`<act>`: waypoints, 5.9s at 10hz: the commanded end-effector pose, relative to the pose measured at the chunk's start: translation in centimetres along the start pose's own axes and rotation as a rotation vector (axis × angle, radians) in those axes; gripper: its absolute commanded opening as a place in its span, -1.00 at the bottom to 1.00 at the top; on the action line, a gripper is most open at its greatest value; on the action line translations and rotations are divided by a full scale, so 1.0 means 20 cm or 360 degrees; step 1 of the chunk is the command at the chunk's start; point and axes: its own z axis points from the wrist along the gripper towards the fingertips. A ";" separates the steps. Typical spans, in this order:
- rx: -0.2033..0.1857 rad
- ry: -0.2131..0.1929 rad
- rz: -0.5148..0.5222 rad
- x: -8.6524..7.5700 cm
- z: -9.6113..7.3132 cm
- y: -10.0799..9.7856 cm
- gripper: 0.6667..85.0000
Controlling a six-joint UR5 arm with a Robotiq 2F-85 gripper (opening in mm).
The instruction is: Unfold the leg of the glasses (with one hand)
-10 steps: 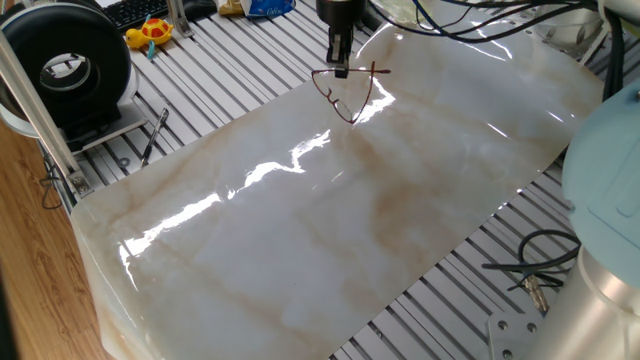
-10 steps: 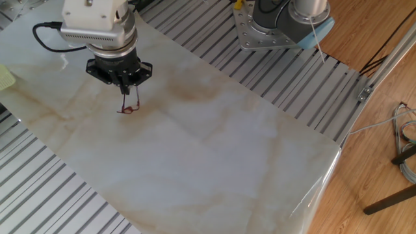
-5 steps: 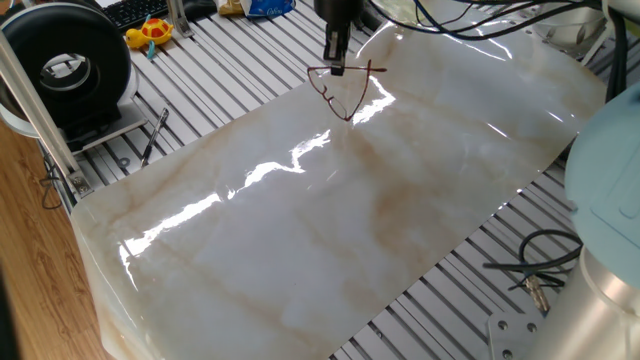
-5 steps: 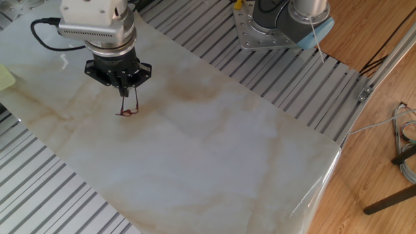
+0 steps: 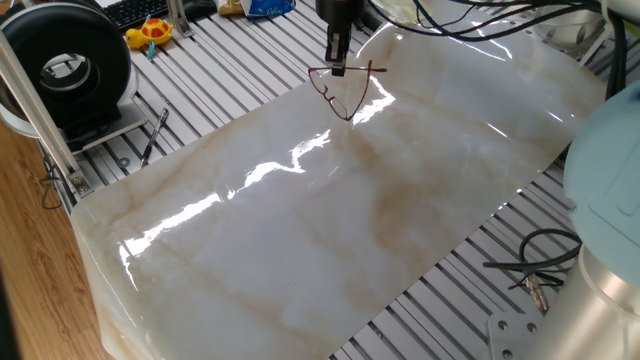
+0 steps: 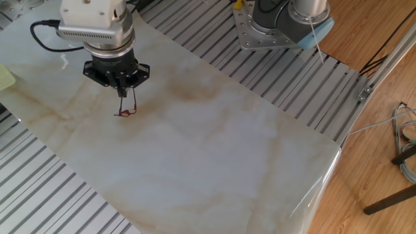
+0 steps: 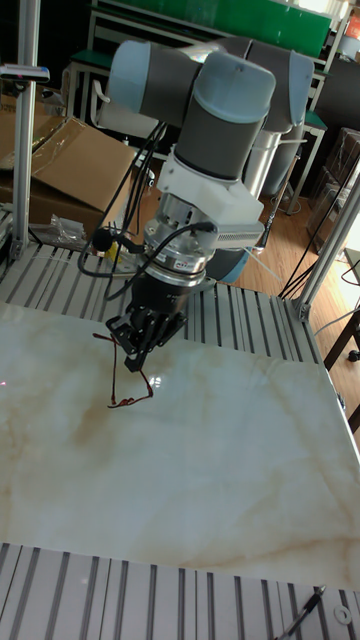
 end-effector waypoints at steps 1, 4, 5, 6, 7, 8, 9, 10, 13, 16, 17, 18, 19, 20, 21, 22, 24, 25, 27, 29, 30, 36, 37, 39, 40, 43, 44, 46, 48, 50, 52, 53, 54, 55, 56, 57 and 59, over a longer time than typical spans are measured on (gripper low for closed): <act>0.0002 -0.0009 -0.0024 -0.02 0.04 -0.02 -0.98; 0.0008 -0.0004 -0.0051 -0.03 0.13 -0.03 -0.98; 0.0024 0.0000 -0.0059 -0.02 0.15 -0.04 -0.98; 0.0027 -0.0001 -0.0067 -0.02 0.18 -0.03 -0.98; 0.0036 -0.0003 -0.0074 -0.02 0.20 -0.02 -0.98; 0.0048 0.0002 -0.0087 -0.01 0.22 -0.02 -0.98; 0.0047 0.0004 -0.0109 0.01 0.23 -0.01 -0.98; 0.0041 0.0003 -0.0133 0.05 0.24 0.00 -0.98; 0.0068 -0.0022 -0.0171 0.09 0.29 -0.01 -0.98; 0.0064 -0.0031 -0.0209 0.13 0.31 0.04 -0.98; 0.0059 -0.0039 -0.0214 0.14 0.32 0.06 -0.98; 0.0062 -0.0036 -0.0214 0.16 0.33 0.08 -0.98; 0.0084 -0.0019 -0.0225 0.18 0.33 0.08 -0.98; 0.0128 0.0005 -0.0280 0.20 0.33 0.05 -0.98; 0.0176 0.0043 -0.0364 0.22 0.33 0.01 -0.98; 0.0196 0.0060 -0.0405 0.22 0.33 0.00 -0.98; 0.0192 0.0067 -0.0451 0.22 0.33 0.00 -0.98; 0.0188 0.0069 -0.0485 0.21 0.34 0.00 -0.98; 0.0157 0.0072 -0.0526 0.19 0.35 0.02 -0.98; 0.0160 0.0077 -0.0556 0.19 0.36 0.02 -0.98; 0.0158 0.0079 -0.0551 0.19 0.36 0.02 -0.98; 0.0169 0.0099 -0.0564 0.17 0.35 0.00 0.12; 0.0166 0.0096 -0.0568 0.17 0.36 0.00 0.24; 0.0159 0.0089 -0.0570 0.16 0.36 0.01 0.29; 0.0153 0.0078 -0.0572 0.16 0.36 0.01 0.29; 0.0124 0.0085 -0.0605 0.16 0.31 -0.03 0.29; 0.0106 0.0087 -0.0621 0.17 0.28 -0.05 0.29; 0.0080 0.0103 -0.0631 0.17 0.23 -0.07 0.29; 0.0082 0.0130 -0.0648 0.17 0.17 -0.10 0.29; 0.0079 0.0133 -0.0638 0.16 0.16 -0.09 0.29; 0.0078 0.0143 -0.0640 0.17 0.14 -0.10 0.29; 0.0063 0.0139 -0.0613 0.17 0.13 -0.09 0.28; 0.0043 0.0108 -0.0551 0.15 0.13 -0.07 0.11; 0.0063 0.0120 -0.0510 0.16 0.12 -0.09 -0.22; 0.0067 0.0096 -0.0408 0.16 0.10 -0.10 -0.72; 0.0038 0.0073 -0.0334 0.16 0.08 -0.09 -0.98; 0.0010 -0.0031 -0.0146 0.08 0.08 -0.06 -0.98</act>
